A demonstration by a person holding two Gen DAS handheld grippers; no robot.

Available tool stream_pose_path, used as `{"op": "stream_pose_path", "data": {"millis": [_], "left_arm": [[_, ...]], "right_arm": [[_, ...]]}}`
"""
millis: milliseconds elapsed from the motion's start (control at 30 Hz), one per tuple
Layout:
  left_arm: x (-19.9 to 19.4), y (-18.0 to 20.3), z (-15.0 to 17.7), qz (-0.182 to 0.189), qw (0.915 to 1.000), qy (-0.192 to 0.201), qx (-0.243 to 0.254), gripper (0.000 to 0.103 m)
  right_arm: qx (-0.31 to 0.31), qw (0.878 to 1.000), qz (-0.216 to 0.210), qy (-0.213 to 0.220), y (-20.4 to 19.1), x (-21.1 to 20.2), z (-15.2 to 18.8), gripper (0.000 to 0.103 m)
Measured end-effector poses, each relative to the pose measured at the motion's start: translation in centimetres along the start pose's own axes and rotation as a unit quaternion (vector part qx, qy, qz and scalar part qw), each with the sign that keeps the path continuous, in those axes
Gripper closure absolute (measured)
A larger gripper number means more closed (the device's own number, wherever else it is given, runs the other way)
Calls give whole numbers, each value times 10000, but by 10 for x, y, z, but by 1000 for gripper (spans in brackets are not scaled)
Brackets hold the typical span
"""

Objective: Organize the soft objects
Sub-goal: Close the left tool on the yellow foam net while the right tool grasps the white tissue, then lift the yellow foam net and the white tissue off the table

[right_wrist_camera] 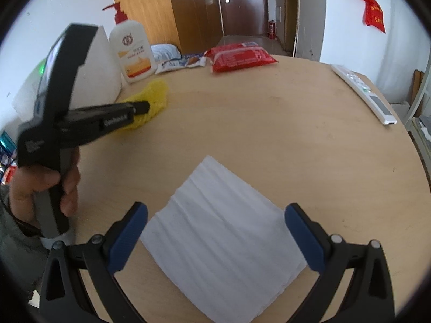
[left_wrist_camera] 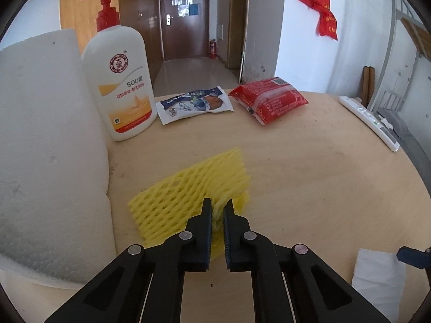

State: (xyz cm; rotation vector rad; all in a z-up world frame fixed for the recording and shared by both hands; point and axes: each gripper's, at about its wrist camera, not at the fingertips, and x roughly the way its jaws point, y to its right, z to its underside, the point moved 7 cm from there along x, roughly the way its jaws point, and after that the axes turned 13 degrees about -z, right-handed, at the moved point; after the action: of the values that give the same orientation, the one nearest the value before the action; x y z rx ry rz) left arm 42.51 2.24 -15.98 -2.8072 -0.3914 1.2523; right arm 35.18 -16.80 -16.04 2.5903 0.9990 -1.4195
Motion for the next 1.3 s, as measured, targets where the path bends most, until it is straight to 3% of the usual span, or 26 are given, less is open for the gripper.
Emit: {"op": "stream_pose_path", "data": {"millis": [100,233,400,500,567,700,833,900,1300], "left_arm": [[-5,-1,-2,40,10000,51,-14,95],[-12,-2,-3,121,9999,118,-9,95],[-20,-4,-3,173,9996,213,-12,95],[-24,-4,-4,185,9994,292,-18,95],[-29,-5,-5,197,9992,342,-23,95],[-41,-5,-6,231,9986,480,-14,95],[-62,-4,-7,280,9972,698,13,95],[-71,-3,-8,297,9963,810,37,95],[-145,-5,2,417,9892,1398,110,95]], "right_arm": [[-119,9998,113,-132,-3,6,2,1],[-266,9990,279,-236,-4,10,4,13],[-389,9977,452,-322,-4,11,6,15],[-385,9977,466,-316,-3,11,7,21],[-371,9977,468,-309,-3,8,7,34],[-346,9978,501,-278,-1,2,8,47],[-267,9982,493,-200,3,-4,10,71],[-154,9989,427,-129,7,-7,10,76],[68,9986,31,527,-7,-48,1,76]]}}
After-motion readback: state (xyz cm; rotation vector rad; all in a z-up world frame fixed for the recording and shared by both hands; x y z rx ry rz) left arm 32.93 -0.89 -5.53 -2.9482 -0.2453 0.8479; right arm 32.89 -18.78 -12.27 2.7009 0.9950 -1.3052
